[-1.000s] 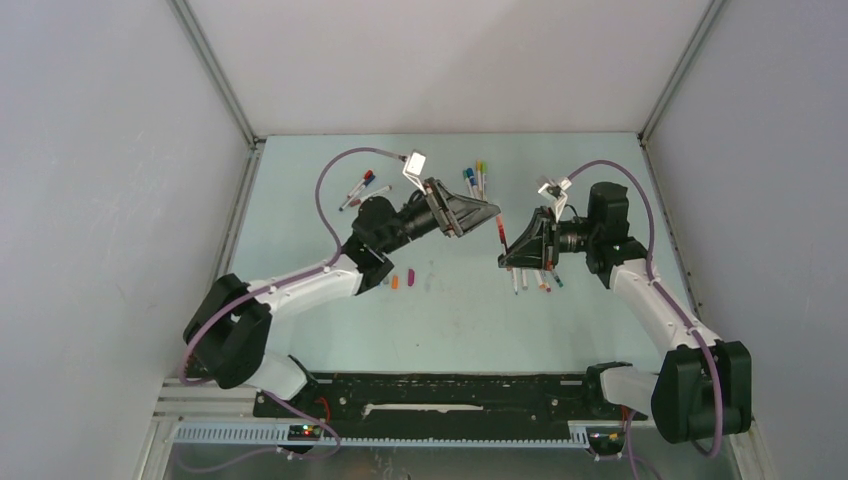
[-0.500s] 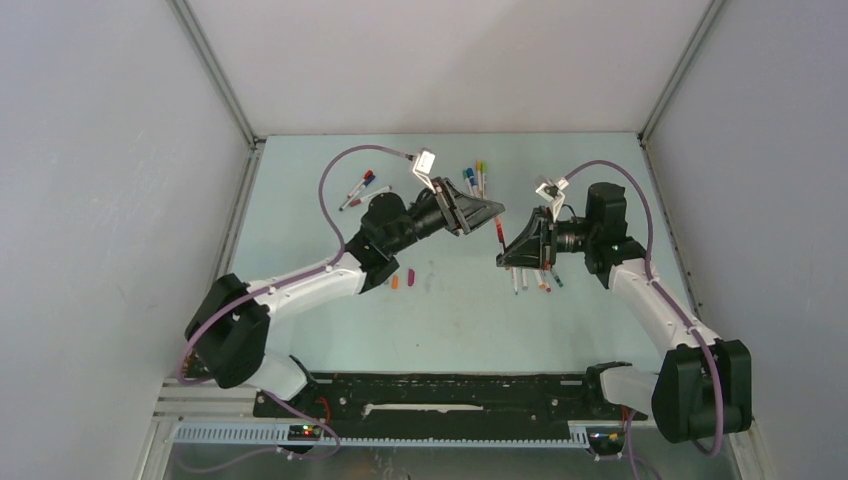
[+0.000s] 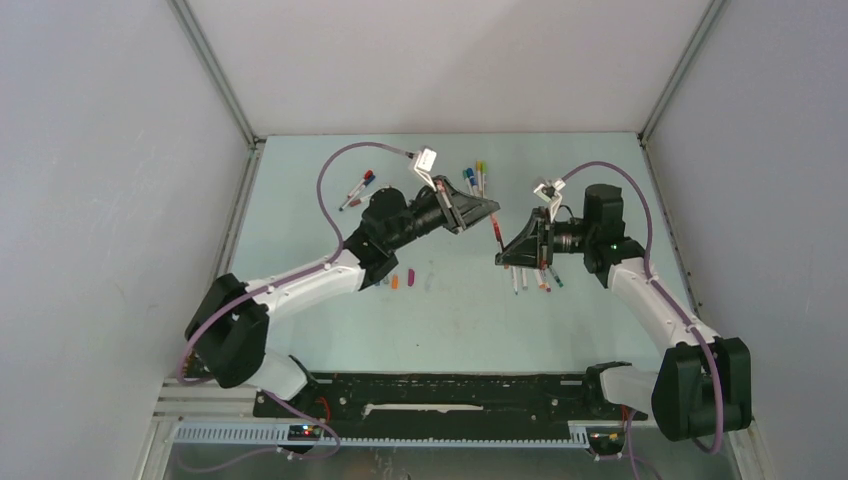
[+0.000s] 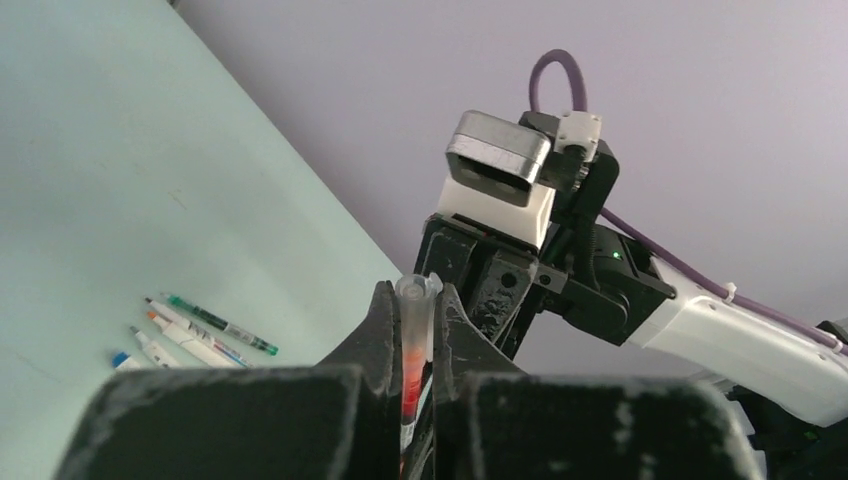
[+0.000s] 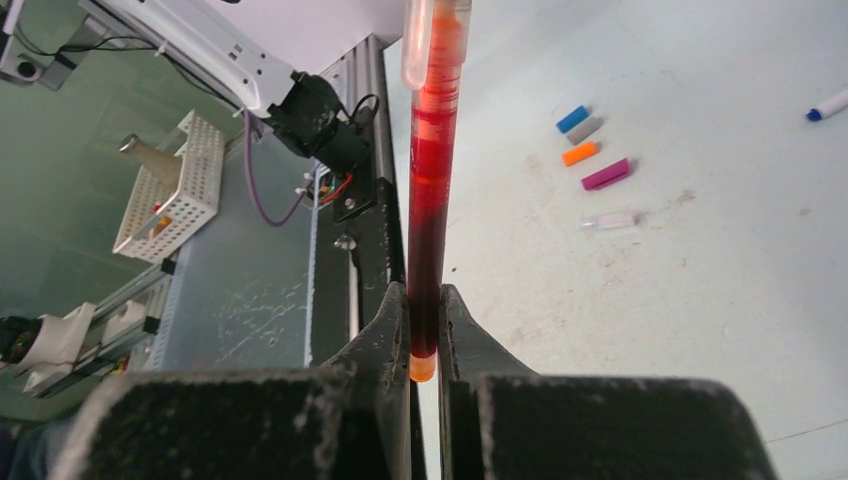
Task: Open the pen caps
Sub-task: Open the pen cap from the pen, then place the pen at the center of the board, then place the pen cap at the center of the board.
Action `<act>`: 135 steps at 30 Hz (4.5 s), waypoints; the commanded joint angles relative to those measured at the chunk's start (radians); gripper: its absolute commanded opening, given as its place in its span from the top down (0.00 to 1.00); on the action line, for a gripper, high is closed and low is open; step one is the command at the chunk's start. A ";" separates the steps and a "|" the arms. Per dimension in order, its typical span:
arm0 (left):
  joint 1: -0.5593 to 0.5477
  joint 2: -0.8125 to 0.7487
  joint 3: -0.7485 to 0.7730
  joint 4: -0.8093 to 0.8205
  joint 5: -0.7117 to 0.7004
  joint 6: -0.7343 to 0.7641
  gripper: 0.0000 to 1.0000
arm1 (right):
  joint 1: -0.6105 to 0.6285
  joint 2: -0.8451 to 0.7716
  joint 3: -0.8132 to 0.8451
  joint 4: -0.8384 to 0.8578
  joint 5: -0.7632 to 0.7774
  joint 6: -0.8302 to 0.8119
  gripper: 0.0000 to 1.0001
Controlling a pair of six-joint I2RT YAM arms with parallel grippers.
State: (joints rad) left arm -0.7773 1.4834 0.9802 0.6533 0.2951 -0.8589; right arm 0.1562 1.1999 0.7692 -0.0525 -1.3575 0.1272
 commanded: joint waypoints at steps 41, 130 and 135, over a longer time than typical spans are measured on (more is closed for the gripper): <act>0.169 -0.248 -0.239 -0.469 -0.163 0.235 1.00 | -0.323 0.240 0.173 -0.545 0.766 -0.570 1.00; -0.017 0.287 0.173 -0.980 -0.355 0.298 0.65 | -0.328 0.440 0.312 -0.726 0.783 -0.600 0.61; -0.016 0.188 0.146 -0.937 -0.375 0.309 0.63 | -0.328 0.434 0.312 -0.727 0.778 -0.603 0.61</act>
State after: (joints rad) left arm -0.7898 1.7977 1.1088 -0.3485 -0.0471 -0.5739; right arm -0.1722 1.6806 1.0443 -0.7734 -0.5552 -0.4576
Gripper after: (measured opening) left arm 0.360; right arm 0.390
